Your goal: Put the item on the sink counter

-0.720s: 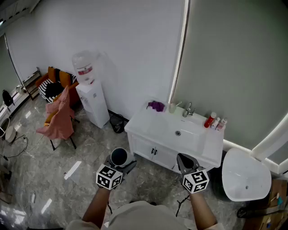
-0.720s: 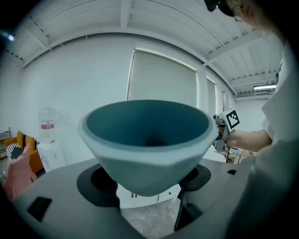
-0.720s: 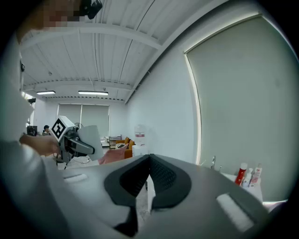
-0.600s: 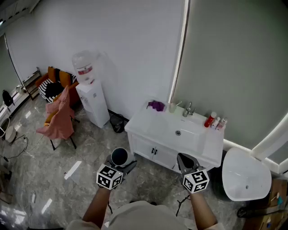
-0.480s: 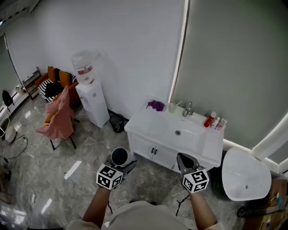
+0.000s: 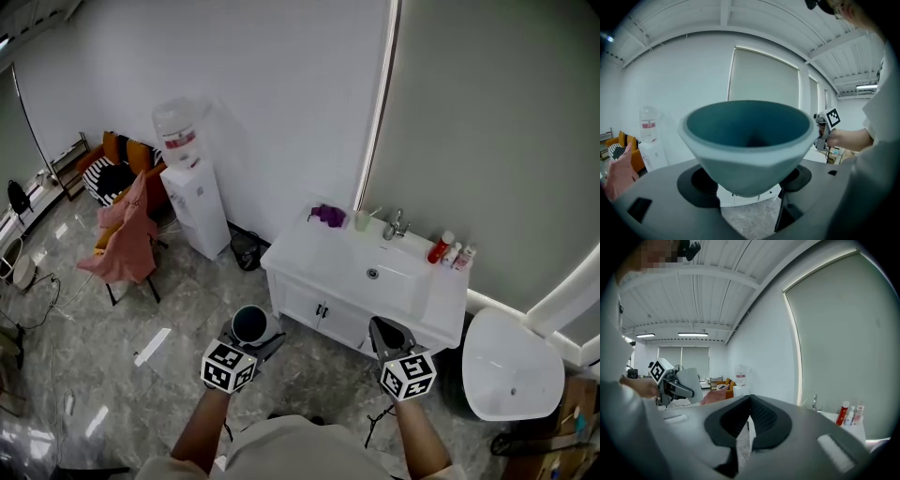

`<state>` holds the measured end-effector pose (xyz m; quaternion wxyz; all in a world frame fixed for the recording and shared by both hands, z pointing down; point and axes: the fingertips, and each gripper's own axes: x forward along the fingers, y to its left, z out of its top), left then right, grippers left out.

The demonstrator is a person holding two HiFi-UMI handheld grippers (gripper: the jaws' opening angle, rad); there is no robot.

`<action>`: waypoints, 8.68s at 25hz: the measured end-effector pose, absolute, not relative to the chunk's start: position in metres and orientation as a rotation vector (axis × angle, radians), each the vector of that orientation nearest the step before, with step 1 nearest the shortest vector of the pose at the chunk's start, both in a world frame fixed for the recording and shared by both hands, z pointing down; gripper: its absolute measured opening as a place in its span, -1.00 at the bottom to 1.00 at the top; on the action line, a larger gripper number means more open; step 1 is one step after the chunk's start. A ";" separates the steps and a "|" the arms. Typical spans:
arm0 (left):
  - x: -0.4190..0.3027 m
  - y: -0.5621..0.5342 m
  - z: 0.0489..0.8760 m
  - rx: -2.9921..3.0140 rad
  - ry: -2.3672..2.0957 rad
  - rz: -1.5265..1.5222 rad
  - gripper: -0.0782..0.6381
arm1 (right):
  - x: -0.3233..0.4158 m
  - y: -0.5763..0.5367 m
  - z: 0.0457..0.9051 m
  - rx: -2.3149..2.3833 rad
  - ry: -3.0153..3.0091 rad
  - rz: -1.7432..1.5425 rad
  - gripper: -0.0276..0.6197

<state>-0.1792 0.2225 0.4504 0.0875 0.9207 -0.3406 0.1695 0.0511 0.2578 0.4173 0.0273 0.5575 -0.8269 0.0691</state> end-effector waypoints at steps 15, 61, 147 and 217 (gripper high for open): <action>-0.152 0.236 0.463 2.686 -1.096 0.521 0.20 | 0.082 0.260 0.434 1.642 -2.564 0.219 -0.88; -0.200 0.029 0.501 2.650 -0.983 0.561 0.20 | 0.025 0.064 0.477 1.667 -2.448 0.338 -0.88; 0.005 -0.371 0.684 2.682 -0.792 0.921 0.20 | 0.152 -0.242 0.654 1.642 -2.198 0.843 -0.88; 0.080 -0.426 0.840 2.748 -0.509 1.012 0.41 | 0.140 -0.228 0.666 1.897 -1.919 0.928 -0.88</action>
